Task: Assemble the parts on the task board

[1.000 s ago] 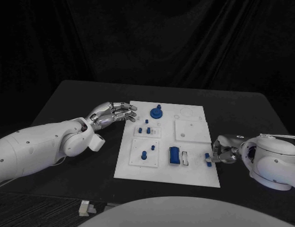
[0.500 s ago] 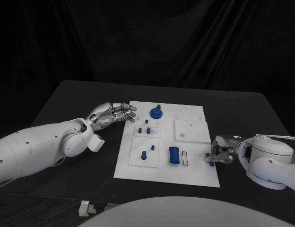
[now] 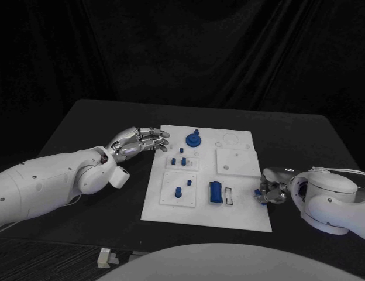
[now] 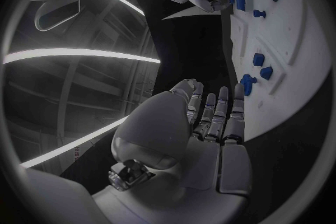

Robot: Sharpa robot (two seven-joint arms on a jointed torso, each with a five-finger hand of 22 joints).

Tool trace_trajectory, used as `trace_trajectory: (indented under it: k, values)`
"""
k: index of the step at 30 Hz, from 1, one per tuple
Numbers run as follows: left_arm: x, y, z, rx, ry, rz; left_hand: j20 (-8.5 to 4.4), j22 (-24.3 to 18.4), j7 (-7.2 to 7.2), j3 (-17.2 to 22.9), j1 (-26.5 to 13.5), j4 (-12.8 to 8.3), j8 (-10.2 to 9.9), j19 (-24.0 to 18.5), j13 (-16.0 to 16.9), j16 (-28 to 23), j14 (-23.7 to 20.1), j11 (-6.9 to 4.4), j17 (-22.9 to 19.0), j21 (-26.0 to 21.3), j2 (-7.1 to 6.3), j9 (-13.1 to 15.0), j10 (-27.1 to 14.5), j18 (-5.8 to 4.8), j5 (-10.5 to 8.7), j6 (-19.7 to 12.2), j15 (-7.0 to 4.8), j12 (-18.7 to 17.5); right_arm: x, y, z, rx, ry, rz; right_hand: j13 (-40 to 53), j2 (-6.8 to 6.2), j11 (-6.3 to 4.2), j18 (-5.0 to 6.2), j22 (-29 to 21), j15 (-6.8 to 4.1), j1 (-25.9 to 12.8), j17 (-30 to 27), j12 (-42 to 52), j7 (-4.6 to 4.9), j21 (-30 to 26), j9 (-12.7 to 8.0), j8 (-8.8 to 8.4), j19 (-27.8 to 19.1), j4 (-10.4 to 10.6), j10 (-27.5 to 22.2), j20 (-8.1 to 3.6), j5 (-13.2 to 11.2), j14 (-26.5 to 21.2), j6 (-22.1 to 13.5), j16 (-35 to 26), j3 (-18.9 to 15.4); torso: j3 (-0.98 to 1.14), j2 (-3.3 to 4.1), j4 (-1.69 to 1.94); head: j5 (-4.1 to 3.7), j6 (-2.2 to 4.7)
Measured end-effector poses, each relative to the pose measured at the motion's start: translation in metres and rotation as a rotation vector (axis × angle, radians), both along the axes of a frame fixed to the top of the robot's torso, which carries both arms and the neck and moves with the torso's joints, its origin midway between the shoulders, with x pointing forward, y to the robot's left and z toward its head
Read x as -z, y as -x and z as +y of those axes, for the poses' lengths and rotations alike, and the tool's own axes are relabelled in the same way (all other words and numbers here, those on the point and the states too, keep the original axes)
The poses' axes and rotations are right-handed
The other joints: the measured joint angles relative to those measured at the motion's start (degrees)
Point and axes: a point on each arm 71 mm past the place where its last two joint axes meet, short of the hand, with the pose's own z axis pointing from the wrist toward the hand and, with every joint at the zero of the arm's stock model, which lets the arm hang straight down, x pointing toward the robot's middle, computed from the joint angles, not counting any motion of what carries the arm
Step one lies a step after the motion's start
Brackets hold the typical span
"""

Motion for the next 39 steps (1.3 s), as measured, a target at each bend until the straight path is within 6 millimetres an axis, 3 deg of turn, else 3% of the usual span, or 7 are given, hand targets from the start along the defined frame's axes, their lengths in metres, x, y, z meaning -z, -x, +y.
trace_trajectory:
  k: [5,11,17,18,21,22,39]
  values:
    - [0.001,0.000,0.000,0.000,-0.001,0.002,0.00,-0.01,0.00,0.00,0.00,0.00,0.00,0.00,0.00,0.00,0.00,0.00,0.00,0.00,0.00,0.00,0.00,0.00,0.00,0.00,0.00,0.00,0.001,0.000,0.001,-0.003,-0.006,-0.006,0.00,-0.03,0.41,0.00,0.00,0.40,-0.03,0.00,0.00,0.54,0.00,0.67,-0.49,0.01,0.43,0.01,0.42,-0.95,0.00,0.54,0.00,1.35,-0.01,-0.02,-0.01,0.12,0.00]
    - [0.002,0.001,0.000,0.001,-0.001,0.006,0.00,0.05,0.21,0.16,0.00,-0.16,0.00,0.00,-0.05,0.00,0.00,0.00,-0.01,0.00,0.00,0.00,0.00,0.00,0.00,-0.21,0.00,0.00,0.001,0.000,0.001,-0.003,-0.017,-0.016,-0.01,-1.77,0.85,0.00,-0.01,0.82,-1.77,0.00,0.00,1.04,0.00,0.66,-1.27,0.01,-2.56,0.04,0.82,-1.19,0.00,1.39,0.00,5.28,-0.01,-0.02,-0.04,0.21,0.00]
    - [0.003,0.002,0.000,0.000,-0.002,0.008,0.00,0.05,0.21,0.16,0.00,-0.16,0.00,0.00,-0.05,0.00,0.00,0.00,-0.01,0.00,0.00,0.01,0.00,0.00,0.00,-0.21,0.00,0.00,-0.002,0.005,0.001,-0.002,-0.049,-0.025,-0.01,-2.14,0.92,0.00,-0.01,0.87,-2.15,-0.01,0.00,1.03,0.00,0.52,-6.37,0.01,-3.68,0.11,0.82,-1.41,0.04,2.26,0.00,6.86,0.03,0.01,-0.03,0.32,0.00]
    - [0.003,0.002,0.001,0.000,-0.002,0.008,0.00,0.05,0.21,0.16,0.00,-0.16,0.00,0.00,-0.05,0.00,0.00,0.00,-0.01,0.00,0.00,0.01,0.00,0.00,0.00,-0.21,0.00,0.00,-0.002,0.006,0.001,-0.002,-0.055,-0.024,-0.01,-2.14,0.92,0.00,-0.01,0.87,-2.16,-0.01,0.00,1.02,0.00,-0.71,-6.47,0.01,-3.65,0.11,0.82,-1.41,0.04,2.27,0.00,6.90,0.03,0.01,-0.03,0.34,0.00]
    - [0.003,0.002,0.001,0.000,-0.002,0.008,0.00,0.05,0.21,0.32,-0.22,0.00,0.00,0.00,-0.05,0.00,0.00,0.00,-0.02,0.00,0.22,-0.07,0.00,0.00,0.00,-0.21,0.00,0.00,-0.007,0.005,0.004,0.003,-0.088,-0.017,-0.01,-1.93,0.91,0.00,0.04,0.87,-2.98,-0.01,0.00,0.99,0.00,-10.64,-6.87,0.01,-5.57,0.11,0.82,-1.78,0.04,2.83,0.00,9.49,0.04,0.02,0.03,0.35,0.00]
    - [0.003,0.002,0.001,0.000,-0.002,0.008,0.00,0.05,0.21,0.32,-0.23,0.00,0.00,0.00,-0.05,0.00,0.00,0.00,-0.01,0.00,0.23,-0.07,0.00,0.00,0.00,-0.21,0.00,0.00,-0.010,0.004,0.005,0.009,-0.105,-0.010,-0.01,-1.97,0.91,0.00,0.04,0.87,-3.08,-0.01,0.00,0.99,0.00,-11.14,-7.00,0.01,-7.37,0.11,0.82,-2.03,0.04,2.84,0.00,11.34,0.04,0.03,0.05,0.34,0.00]
    - [0.003,0.002,-0.002,0.004,-0.003,0.012,0.00,0.06,0.21,0.42,-0.22,-0.11,0.00,0.00,-0.06,0.00,0.00,0.09,-0.02,0.00,0.22,-0.06,0.09,0.00,0.00,-0.21,0.00,0.00,-0.021,0.001,0.017,0.128,-0.301,0.143,-0.01,-1.74,0.91,0.00,0.03,0.87,-5.41,-0.01,0.00,1.10,0.00,-11.29,-6.95,0.01,-9.37,0.11,0.81,-2.76,0.04,3.15,0.00,14.14,-0.02,0.08,0.09,0.79,0.00]
